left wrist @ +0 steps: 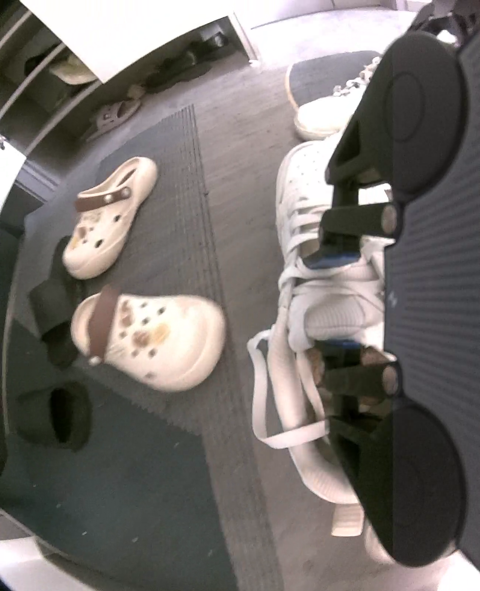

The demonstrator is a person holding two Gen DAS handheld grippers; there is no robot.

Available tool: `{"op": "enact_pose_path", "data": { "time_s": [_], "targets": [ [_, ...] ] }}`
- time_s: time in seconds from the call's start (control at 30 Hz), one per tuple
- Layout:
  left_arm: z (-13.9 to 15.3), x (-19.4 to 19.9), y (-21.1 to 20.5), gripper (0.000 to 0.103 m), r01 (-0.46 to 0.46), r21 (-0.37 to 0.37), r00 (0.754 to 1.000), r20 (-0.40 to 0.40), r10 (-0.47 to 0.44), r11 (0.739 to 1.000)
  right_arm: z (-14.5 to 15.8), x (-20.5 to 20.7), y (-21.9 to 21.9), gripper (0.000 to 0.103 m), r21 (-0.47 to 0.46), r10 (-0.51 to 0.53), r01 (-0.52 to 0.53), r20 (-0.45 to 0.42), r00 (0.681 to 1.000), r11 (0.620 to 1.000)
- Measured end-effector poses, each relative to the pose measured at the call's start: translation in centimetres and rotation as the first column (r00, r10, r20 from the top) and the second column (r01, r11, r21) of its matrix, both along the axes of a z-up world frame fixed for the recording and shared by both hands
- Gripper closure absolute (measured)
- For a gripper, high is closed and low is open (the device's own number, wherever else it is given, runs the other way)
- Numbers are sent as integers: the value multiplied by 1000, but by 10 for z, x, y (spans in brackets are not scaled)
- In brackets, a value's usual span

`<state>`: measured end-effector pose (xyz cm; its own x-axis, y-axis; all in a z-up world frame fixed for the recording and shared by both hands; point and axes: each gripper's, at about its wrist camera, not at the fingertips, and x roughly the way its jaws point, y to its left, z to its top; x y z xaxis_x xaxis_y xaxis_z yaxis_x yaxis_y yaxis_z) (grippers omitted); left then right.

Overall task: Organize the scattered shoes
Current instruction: 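Carry the sneaker with the left tool toward the right tool, then grasp the sneaker heel with the right tool while the left tool releases it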

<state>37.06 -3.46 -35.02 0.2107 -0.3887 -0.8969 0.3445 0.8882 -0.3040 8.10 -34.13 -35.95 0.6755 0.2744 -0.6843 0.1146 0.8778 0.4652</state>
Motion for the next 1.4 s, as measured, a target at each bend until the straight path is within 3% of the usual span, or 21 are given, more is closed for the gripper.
{"op": "enact_pose_path", "data": {
  "time_s": [0.2, 0.4, 0.47, 0.5, 0.63, 0.67, 0.83, 0.93, 1.03, 1.1, 1.2, 1.27, 1.33, 1.4],
  "targets": [
    [-24, -10, -26, 66, 9, 36, 1000, 3, -9, 999, -5, -8, -4, 20, 10, 0, 0, -20, 1000, 1000],
    [-25, -11, -43, 61, 69, 91, 994, 76, -76, 993, -9, -6, -6, 20, 29, -10, 11, -34, 999, 1000],
    [-21, -13, -42, 54, 79, 81, 993, 83, -86, 994, -9, -5, -4, 20, 31, -8, 9, -37, 999, 999],
    [-19, -14, -41, 43, 85, 72, 993, 82, -90, 994, -8, -6, -4, 20, 28, -6, 7, -42, 999, 1000],
    [15, -28, -29, 22, 155, 46, 971, 177, -161, 987, -1, -6, -4, 20, 27, -15, 17, -56, 998, 1000],
    [22, -31, -26, 21, 160, 36, 967, 194, -164, 986, 2, -5, -2, 20, 21, -20, 21, -58, 998, 1000],
    [61, -52, 15, 19, 103, -19, 961, 259, -94, 995, 19, 11, 14, 20, 19, -4, 5, -87, 996, 1000],
    [83, -80, 54, 17, 49, 25, 944, 325, -55, 998, 34, 29, 31, 20, 0, 19, -19, -124, 992, 1000],
    [95, -103, 89, 13, -36, 31, 931, 364, 22, 999, 45, 50, 51, 20, 18, 23, -20, -181, 983, 1000],
    [101, -123, 121, 12, -153, -11, 921, 360, 147, 988, 52, 70, 69, 20, 61, 21, -7, -239, 971, 998],
    [98, -138, 150, 12, -229, -54, 915, 328, 234, 972, 51, 95, 95, 20, 128, -49, 96, -329, 943, 987],
    [96, -141, 161, 12, -246, -37, 911, 332, 244, 969, 45, 108, 112, 20, 137, -132, 196, -379, 916, 971],
    [97, -143, 178, 13, -293, -27, 901, 328, 285, 956, 35, 122, 136, 20, 152, -200, 272, -374, 906, 950],
    [104, -141, 196, 13, -306, -64, 895, 320, 310, 950, 21, 128, 152, 20, 170, -273, 355, -376, 886, 919]
  ]
}}
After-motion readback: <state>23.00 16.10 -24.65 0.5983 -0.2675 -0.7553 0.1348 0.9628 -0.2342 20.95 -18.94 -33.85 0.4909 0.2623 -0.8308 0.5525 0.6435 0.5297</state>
